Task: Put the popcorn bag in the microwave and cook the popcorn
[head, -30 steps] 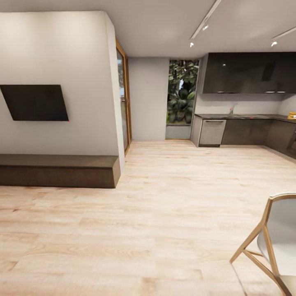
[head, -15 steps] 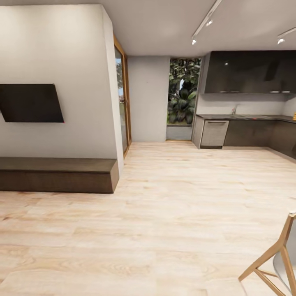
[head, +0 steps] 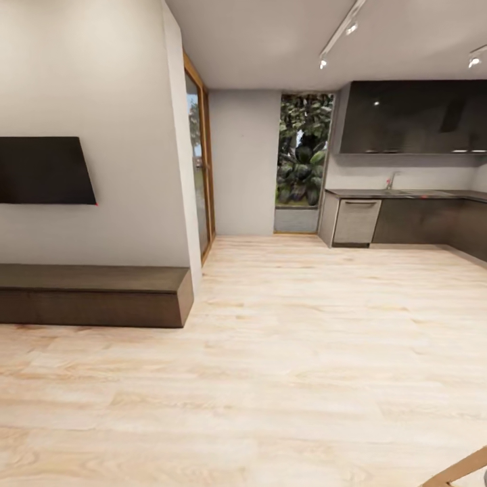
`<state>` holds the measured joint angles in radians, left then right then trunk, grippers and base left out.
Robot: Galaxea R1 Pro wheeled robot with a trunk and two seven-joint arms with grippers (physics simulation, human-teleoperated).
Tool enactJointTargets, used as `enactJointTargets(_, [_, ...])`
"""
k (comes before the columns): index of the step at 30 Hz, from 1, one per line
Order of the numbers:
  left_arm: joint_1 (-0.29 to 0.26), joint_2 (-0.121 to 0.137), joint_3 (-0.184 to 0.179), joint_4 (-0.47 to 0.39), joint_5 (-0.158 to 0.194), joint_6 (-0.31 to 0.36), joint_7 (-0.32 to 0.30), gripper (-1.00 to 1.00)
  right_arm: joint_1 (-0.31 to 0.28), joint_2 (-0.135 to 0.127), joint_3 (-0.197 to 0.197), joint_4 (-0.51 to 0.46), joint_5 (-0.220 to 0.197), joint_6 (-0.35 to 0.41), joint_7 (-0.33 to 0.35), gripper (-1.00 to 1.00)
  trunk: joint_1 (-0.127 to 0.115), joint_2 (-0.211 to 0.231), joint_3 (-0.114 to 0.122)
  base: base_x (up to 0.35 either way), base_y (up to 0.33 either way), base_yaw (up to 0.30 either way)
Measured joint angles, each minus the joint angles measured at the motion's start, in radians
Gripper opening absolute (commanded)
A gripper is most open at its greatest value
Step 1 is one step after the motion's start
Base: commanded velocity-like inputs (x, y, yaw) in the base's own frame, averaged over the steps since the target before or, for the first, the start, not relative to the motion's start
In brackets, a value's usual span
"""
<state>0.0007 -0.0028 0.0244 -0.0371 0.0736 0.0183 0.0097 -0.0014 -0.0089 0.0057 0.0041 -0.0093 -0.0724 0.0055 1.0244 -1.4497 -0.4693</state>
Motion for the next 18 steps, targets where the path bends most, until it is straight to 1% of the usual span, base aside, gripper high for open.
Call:
enactJointTargets(8, [0.000, 0.000, 0.000, 0.000, 0.000, 0.000, 0.000, 1.00, 0.000, 0.001, 0.003, 0.000, 0.011, -0.003, 0.000, 1.00, 0.000, 0.000, 0.000, 0.328, 0.000, -0.008])
enactJointTargets(11, [0.000, 0.000, 0.000, 0.000, 0.000, 0.000, 0.000, 1.00, 0.000, 0.002, 0.003, 0.000, 0.009, -0.003, 0.000, 1.00, 0.000, 0.000, 0.000, 0.328, 0.000, -0.180])
enactJointTargets(18, [0.000, 0.000, 0.000, 0.000, 0.000, 0.000, 0.000, 1.00, 0.000, 0.000, 0.001, 0.000, 0.005, -0.003, 0.000, 1.00, 0.000, 0.000, 0.000, 0.328, 0.000, -0.240])
